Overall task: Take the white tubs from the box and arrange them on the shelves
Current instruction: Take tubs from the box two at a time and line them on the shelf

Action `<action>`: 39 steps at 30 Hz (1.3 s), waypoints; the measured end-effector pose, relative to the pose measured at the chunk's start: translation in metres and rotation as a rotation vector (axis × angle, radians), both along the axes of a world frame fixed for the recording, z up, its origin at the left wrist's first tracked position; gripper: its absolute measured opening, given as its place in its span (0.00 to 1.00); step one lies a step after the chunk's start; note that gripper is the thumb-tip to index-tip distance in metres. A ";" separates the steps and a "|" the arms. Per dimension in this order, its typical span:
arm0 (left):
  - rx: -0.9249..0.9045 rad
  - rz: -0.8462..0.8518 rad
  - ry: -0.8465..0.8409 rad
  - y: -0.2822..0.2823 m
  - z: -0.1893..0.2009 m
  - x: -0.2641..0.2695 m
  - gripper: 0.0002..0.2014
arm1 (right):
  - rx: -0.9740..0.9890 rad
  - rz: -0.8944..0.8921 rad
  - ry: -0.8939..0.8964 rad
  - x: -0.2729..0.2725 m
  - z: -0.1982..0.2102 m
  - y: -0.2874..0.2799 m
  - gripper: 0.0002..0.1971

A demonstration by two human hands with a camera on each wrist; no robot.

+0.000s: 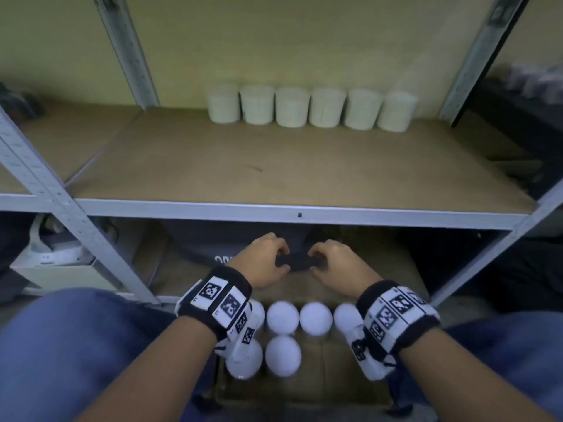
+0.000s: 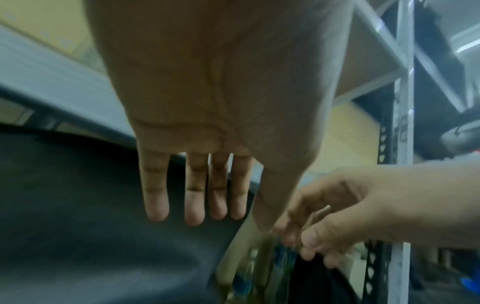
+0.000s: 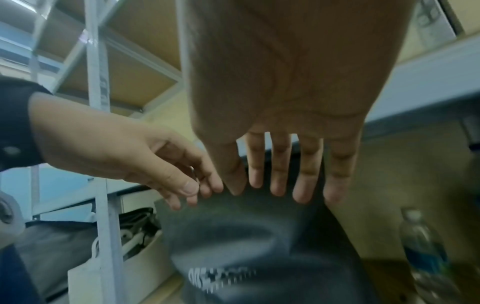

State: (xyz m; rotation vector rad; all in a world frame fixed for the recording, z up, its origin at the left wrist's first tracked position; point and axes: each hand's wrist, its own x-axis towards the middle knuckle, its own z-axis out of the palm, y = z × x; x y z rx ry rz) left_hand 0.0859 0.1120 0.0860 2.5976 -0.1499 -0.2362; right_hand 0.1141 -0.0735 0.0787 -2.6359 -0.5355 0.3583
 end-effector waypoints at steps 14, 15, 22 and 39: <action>0.276 0.096 0.540 0.016 -0.193 -0.042 0.28 | -0.263 0.040 0.463 -0.035 -0.183 0.032 0.30; 0.278 0.110 0.566 0.017 -0.206 -0.046 0.30 | -0.291 0.064 0.470 -0.039 -0.193 0.033 0.30; 0.391 0.198 0.523 0.008 -0.266 -0.072 0.29 | -0.363 0.135 0.381 -0.063 -0.235 0.049 0.39; 0.409 0.175 0.468 0.011 -0.271 -0.080 0.42 | -0.299 -0.077 0.389 -0.075 -0.258 0.071 0.32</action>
